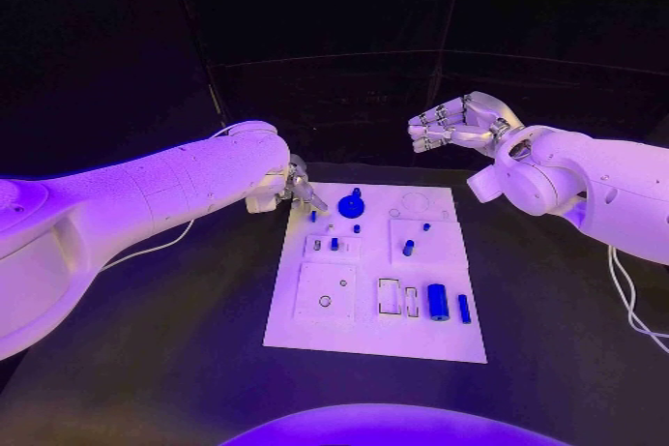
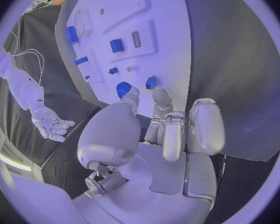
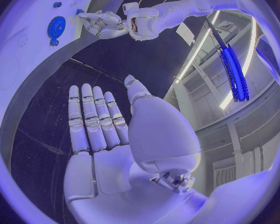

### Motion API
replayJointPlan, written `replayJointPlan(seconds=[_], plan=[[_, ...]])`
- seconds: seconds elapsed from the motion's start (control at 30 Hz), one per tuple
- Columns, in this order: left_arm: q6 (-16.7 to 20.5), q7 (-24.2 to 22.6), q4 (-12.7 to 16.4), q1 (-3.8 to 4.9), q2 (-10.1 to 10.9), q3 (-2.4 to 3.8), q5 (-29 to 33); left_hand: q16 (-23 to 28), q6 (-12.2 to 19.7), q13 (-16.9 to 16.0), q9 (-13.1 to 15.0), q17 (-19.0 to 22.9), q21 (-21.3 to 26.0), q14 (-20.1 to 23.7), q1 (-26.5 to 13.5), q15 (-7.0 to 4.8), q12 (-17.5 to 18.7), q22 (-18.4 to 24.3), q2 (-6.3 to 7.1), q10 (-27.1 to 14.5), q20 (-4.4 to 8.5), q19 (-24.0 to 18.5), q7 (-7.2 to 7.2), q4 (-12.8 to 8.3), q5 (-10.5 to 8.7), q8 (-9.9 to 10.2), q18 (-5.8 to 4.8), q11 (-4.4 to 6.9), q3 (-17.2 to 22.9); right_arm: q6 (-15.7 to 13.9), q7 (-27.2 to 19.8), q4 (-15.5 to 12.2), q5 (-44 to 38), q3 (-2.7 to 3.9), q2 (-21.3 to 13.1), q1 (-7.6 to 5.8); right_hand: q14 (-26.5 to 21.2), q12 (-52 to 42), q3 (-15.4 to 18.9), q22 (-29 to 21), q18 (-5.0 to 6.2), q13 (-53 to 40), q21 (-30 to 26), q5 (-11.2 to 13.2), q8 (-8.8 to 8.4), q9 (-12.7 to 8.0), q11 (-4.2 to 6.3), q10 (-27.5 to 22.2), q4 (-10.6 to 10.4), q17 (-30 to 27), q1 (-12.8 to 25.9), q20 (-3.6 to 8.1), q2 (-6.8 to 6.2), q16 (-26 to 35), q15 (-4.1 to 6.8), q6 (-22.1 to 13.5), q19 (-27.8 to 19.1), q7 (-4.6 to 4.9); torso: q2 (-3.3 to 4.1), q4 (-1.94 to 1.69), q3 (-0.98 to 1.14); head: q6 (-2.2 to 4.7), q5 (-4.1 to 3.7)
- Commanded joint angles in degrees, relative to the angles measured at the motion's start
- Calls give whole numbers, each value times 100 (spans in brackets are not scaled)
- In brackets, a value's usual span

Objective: Assemble the parts on the task board

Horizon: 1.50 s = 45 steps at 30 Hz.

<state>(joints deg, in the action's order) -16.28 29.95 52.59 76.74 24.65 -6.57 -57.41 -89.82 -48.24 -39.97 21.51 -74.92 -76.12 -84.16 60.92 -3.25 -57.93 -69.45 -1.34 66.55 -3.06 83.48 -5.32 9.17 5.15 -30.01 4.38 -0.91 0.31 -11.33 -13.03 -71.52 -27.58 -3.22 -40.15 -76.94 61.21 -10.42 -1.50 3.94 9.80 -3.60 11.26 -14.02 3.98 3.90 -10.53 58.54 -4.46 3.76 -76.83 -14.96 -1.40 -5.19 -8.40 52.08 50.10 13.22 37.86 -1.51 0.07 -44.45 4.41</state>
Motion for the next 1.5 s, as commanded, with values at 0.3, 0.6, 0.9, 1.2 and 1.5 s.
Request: replayJointPlan(seconds=[0.3,0.6,0.9,1.2,1.5], plan=[[-205,20,-12,-5,-41,3,-37,-18,-63,-8,-1,-1508,-32,-584,91,14,-36,-27,-49,56,13,50,0,-29,24,-60,-24,6,-42,39,-44,-3,-1,4,7,-11,-49,-30,42,-8,65,-3,-35,-41,29,2,-12,-34,-8,-8,17,-20,53,-30,-9,-25,32,96,-1,-5,2,-5,-3],[-249,45,-41,-14,-62,3,-37,-18,-80,-5,3,-1508,-36,-584,118,11,-39,-34,-61,57,15,51,6,-41,24,-74,-25,11,-47,47,-36,-5,-1,4,7,-11,-50,-32,44,-8,65,-3,-37,-44,29,2,-12,-35,-9,-8,16,-21,59,-30,-9,-25,33,97,1,-2,2,-1,13],[-300,78,-70,-20,-91,3,-37,-18,-112,2,11,-1508,-43,-584,202,1,-47,-45,-107,59,23,51,19,-80,27,-107,-27,23,-54,76,-17,4,-1,4,23,-11,-52,-35,47,-8,66,-3,-41,-47,29,2,-12,-37,-11,-8,14,-21,68,-30,-9,-25,33,97,3,-4,3,-9,26],[-329,107,-85,-23,-95,3,-37,-18,-149,7,26,-1508,-47,-584,341,-12,-58,-55,-197,63,35,50,37,-156,33,-158,-28,39,-32,85,-12,6,-1,4,26,-11,-52,-35,47,-8,66,-3,-41,-47,29,2,-12,-37,-11,-8,14,-21,68,-30,-9,-25,33,97,2,1,1,-18,24],[-317,110,-92,-26,-113,3,-37,-18,-158,25,51,-1508,-49,-584,695,-42,-60,-64,-438,64,60,47,74,-386,48,-235,-28,75,195,93,-12,10,-1,4,34,-11,-52,-35,47,-8,66,-3,-41,-47,29,2,-12,-37,-11,-8,14,-21,68,-30,-9,-25,33,97,2,1,1,-29,25]])
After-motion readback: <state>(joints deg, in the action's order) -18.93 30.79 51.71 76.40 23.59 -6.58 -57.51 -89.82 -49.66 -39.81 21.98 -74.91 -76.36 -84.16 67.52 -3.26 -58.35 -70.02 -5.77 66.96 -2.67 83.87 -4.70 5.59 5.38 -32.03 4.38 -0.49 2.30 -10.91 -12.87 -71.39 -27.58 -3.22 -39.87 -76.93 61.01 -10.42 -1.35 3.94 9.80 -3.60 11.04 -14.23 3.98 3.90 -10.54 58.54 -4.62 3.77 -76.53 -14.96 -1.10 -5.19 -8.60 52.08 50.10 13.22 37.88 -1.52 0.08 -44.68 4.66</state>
